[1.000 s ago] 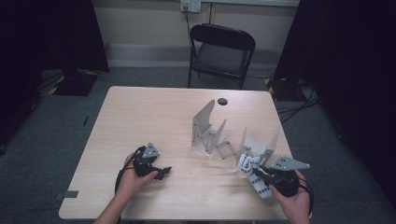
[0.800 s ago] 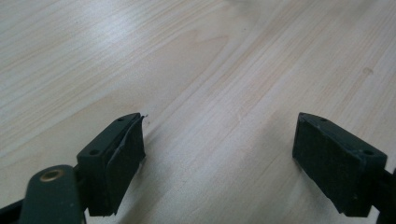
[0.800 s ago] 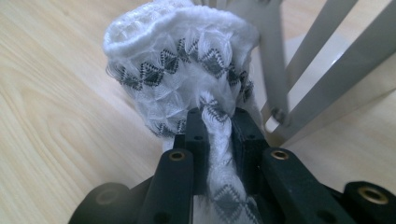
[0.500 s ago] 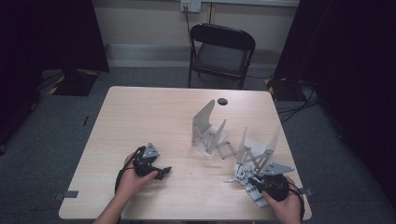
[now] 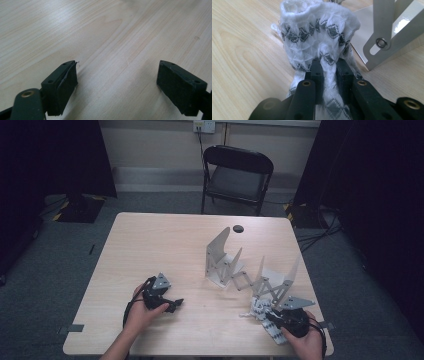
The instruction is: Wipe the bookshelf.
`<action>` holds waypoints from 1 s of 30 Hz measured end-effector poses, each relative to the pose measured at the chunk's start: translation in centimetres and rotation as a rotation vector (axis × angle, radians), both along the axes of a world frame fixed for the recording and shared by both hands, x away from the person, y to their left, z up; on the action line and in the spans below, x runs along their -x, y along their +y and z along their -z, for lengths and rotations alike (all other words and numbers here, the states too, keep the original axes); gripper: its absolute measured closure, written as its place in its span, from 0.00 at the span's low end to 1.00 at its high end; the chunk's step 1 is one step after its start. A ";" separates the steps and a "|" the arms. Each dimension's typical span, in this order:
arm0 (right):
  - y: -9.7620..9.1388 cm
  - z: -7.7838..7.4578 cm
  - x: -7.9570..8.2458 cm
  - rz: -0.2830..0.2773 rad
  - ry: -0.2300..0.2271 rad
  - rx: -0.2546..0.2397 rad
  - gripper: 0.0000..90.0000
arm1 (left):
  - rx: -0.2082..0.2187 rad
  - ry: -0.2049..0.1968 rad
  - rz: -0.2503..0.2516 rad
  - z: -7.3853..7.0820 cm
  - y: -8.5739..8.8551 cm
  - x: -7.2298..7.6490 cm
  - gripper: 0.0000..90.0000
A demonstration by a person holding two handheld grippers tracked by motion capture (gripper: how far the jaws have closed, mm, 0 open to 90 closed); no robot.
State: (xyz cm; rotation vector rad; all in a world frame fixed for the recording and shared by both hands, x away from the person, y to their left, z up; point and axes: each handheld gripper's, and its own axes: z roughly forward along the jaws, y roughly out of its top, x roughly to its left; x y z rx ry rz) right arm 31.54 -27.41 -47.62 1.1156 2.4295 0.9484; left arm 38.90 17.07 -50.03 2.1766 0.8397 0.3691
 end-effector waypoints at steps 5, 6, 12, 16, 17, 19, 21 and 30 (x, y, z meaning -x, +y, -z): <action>0.0 -0.1 0.1 -0.004 0.000 0.001 0.88 | 0.001 0.000 0.000 0.0 0.0 0.0 0.18; 0.0 -0.2 0.2 -0.009 0.003 -0.001 0.88 | 0.000 0.000 0.000 0.0 0.0 0.0 0.18; -0.1 -0.9 0.4 -0.011 -0.007 -0.012 0.88 | 0.000 0.000 0.000 0.0 0.0 0.0 0.18; -0.1 -1.6 0.5 -0.013 -0.025 -0.026 0.88 | 0.000 0.000 0.000 0.0 0.0 0.0 0.18; -0.1 -1.7 0.5 -0.013 -0.032 -0.029 0.88 | 0.001 -0.001 -0.001 0.0 0.0 0.0 0.18; -0.2 -2.1 0.6 -0.011 -0.039 -0.036 0.88 | 0.001 -0.001 -0.001 0.0 0.0 0.0 0.18; -0.2 -2.4 0.7 -0.014 -0.050 -0.039 0.88 | 0.001 -0.001 -0.001 0.0 0.0 0.0 0.18; -0.3 -5.0 1.4 -0.023 -0.106 -0.055 0.88 | 0.001 -0.001 -0.001 0.0 0.0 0.0 0.18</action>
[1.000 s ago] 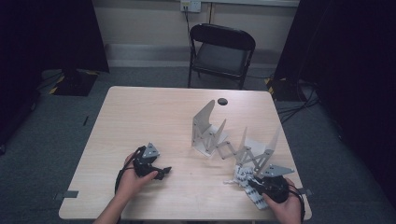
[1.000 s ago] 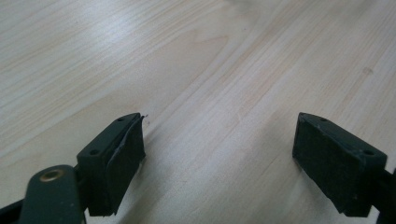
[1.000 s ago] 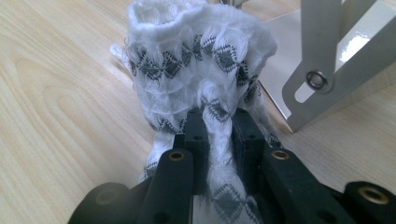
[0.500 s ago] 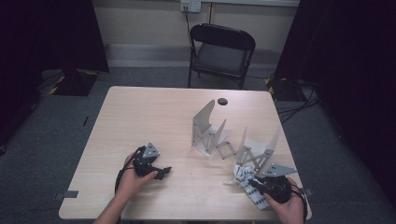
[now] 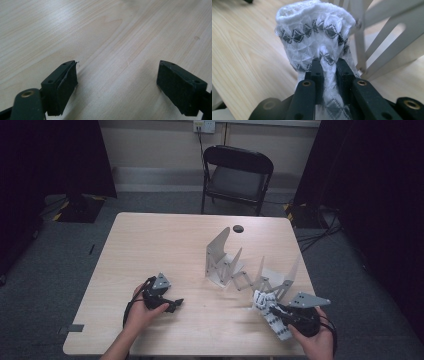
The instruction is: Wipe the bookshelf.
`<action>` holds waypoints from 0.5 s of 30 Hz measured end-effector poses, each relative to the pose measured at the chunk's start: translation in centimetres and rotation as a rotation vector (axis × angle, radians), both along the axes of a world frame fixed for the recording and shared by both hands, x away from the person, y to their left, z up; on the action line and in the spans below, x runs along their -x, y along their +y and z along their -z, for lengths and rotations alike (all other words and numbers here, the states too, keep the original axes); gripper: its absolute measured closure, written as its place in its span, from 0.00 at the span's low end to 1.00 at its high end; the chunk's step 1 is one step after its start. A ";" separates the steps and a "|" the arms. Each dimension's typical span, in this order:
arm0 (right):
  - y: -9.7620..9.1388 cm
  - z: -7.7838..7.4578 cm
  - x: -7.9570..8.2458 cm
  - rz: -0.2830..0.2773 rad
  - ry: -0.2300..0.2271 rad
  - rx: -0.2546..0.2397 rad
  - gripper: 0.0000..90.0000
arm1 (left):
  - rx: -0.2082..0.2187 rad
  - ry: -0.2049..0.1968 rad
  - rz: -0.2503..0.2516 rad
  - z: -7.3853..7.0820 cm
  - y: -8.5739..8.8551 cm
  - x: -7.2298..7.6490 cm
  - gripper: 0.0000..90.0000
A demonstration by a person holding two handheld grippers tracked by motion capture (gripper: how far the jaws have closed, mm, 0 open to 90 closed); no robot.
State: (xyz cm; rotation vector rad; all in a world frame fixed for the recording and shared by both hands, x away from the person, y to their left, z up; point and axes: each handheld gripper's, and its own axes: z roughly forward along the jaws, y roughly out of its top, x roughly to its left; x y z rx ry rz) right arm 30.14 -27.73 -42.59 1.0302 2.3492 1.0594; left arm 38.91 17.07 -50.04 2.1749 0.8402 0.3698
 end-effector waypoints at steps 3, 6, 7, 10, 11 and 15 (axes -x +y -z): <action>-0.3 -1.6 0.3 0.002 -0.040 -0.012 0.88 | 0.000 0.000 0.000 0.0 0.0 0.0 0.18; -0.7 -3.4 0.6 0.008 -0.082 -0.024 0.88 | 0.000 0.000 0.000 0.0 0.0 0.0 0.18; -1.0 -4.0 0.7 0.014 -0.103 -0.031 0.88 | 0.000 0.000 0.000 0.0 0.0 0.0 0.18; -1.7 -5.3 0.9 0.036 -0.141 -0.052 0.88 | -0.001 0.001 0.001 0.0 0.0 0.0 0.18; -2.0 -5.5 0.9 0.043 -0.153 -0.055 0.88 | -0.003 0.000 0.002 0.0 0.0 0.0 0.18; -2.5 -5.1 0.4 0.068 -0.140 -0.055 0.88 | 0.000 0.000 0.000 0.0 0.0 0.0 0.18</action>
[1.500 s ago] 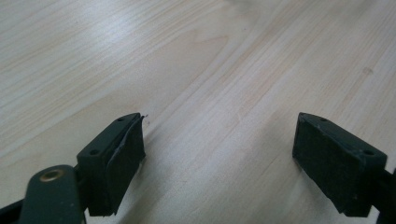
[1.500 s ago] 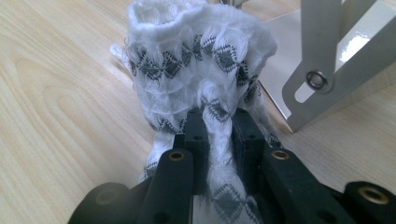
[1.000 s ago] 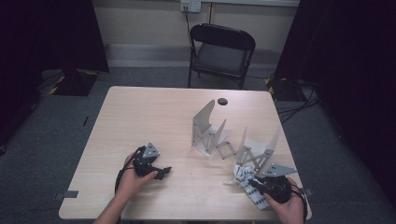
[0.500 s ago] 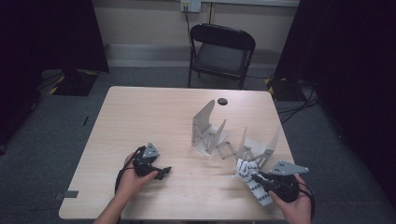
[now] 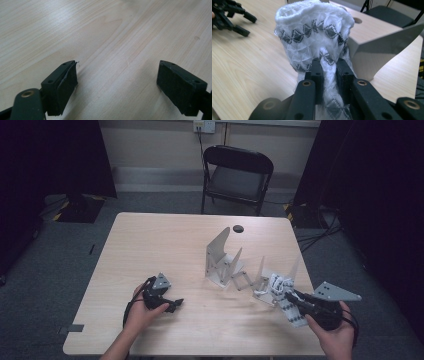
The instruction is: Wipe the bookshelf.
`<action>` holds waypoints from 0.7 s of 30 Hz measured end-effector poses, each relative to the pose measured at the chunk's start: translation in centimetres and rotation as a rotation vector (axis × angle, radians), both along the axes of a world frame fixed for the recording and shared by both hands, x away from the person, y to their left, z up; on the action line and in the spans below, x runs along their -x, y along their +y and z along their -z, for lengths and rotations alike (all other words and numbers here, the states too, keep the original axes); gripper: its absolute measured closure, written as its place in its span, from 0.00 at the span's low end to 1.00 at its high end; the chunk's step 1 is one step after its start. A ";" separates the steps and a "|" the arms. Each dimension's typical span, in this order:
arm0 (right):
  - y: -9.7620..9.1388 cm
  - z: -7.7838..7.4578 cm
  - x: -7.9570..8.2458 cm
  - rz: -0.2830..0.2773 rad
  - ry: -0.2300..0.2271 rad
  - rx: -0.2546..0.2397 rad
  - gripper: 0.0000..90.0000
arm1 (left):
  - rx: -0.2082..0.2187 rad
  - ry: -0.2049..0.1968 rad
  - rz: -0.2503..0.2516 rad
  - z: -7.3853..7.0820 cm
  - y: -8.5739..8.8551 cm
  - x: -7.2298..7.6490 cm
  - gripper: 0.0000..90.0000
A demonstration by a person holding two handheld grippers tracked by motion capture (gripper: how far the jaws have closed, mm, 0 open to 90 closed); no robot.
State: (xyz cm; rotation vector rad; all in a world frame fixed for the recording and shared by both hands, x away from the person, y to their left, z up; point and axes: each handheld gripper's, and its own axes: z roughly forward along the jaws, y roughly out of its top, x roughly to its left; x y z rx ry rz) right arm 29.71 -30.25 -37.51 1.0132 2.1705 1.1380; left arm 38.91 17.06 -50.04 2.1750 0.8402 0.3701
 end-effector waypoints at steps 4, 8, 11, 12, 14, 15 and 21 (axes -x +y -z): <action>0.1 2.3 -0.7 0.004 0.049 0.018 0.88 | 0.001 0.000 0.000 0.0 0.0 0.0 0.18; 0.0 4.7 -1.1 0.012 0.104 0.038 0.88 | 0.001 0.000 0.000 0.0 0.0 0.0 0.18; 0.0 6.3 -1.4 0.016 0.145 0.050 0.88 | 0.001 0.000 0.000 0.0 0.0 0.0 0.18; -0.1 6.8 -1.5 0.016 0.157 0.053 0.88 | 0.000 0.000 0.000 0.0 0.0 0.0 0.18; 0.0 7.6 -1.6 0.014 0.180 0.066 0.88 | 0.000 0.000 0.000 0.0 0.0 0.0 0.18; 0.1 8.0 -1.6 0.015 0.197 0.072 0.88 | -0.003 0.000 0.002 0.0 0.0 0.0 0.18; 0.8 9.9 -1.8 -0.001 0.240 0.112 0.87 | 0.001 0.000 0.000 0.0 0.0 0.0 0.18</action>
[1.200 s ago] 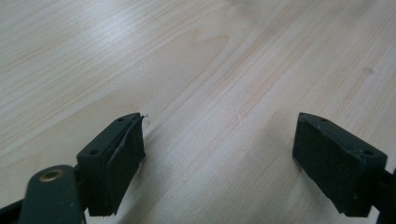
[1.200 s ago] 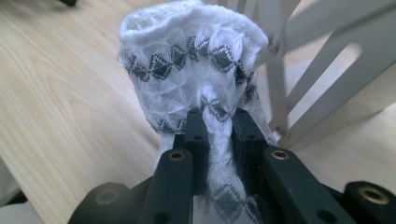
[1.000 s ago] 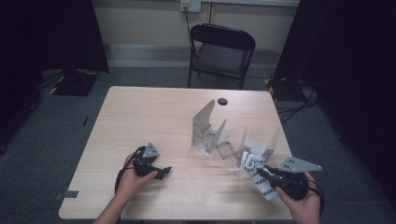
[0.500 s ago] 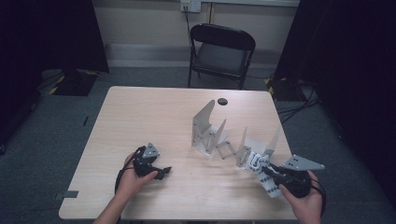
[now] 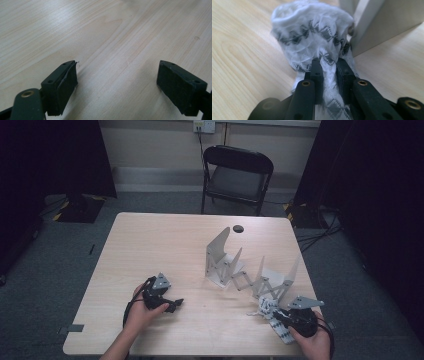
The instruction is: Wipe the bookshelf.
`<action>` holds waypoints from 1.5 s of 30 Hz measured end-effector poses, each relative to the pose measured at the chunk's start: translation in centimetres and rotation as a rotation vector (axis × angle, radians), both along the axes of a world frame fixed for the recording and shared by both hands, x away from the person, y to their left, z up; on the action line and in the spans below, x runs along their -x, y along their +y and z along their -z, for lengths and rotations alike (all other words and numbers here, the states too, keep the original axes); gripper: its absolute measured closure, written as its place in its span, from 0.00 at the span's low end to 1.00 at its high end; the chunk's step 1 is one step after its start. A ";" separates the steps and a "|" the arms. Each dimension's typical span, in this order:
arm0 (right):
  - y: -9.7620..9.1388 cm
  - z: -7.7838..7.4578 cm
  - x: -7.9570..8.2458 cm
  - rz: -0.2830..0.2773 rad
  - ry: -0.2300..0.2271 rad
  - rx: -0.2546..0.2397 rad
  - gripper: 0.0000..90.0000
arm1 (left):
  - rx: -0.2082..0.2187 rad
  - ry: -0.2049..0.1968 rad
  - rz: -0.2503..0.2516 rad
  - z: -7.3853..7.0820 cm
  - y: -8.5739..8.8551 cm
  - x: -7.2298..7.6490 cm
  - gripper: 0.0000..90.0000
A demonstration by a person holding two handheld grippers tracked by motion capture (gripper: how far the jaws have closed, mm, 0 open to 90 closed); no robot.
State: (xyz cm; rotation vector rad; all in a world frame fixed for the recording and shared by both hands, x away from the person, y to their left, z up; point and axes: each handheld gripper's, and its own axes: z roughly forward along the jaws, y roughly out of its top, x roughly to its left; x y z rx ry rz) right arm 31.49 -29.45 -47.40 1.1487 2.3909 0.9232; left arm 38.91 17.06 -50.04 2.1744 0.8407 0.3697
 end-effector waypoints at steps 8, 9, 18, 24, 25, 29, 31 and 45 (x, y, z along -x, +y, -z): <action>1.7 0.4 0.3 -0.065 0.012 -0.009 0.87 | 0.000 0.000 0.000 0.0 0.0 0.0 0.18; 2.2 0.4 0.3 -0.081 0.014 -0.008 0.87 | -0.001 0.001 0.001 0.0 0.0 0.0 0.18; 7.3 0.2 0.4 -0.209 -0.004 0.034 0.86 | 0.000 0.000 0.000 0.0 0.0 0.0 0.18; 9.5 0.3 0.1 -0.237 -0.005 0.018 0.84 | 0.000 0.000 0.000 0.0 0.0 0.0 0.18; 9.8 0.3 0.1 -0.235 -0.006 0.018 0.82 | -0.001 0.001 0.001 0.0 0.0 0.0 0.18; 9.9 -0.4 0.0 -0.220 -0.027 -0.022 0.77 | -0.001 0.001 0.001 0.0 0.0 0.0 0.18; 9.7 -1.2 -0.1 -0.208 -0.045 -0.044 0.75 | -0.001 0.000 0.001 0.0 0.0 0.0 0.18; 9.8 -4.3 -1.2 -0.193 -0.091 -0.082 0.67 | 0.000 0.000 0.001 0.0 0.0 0.0 0.18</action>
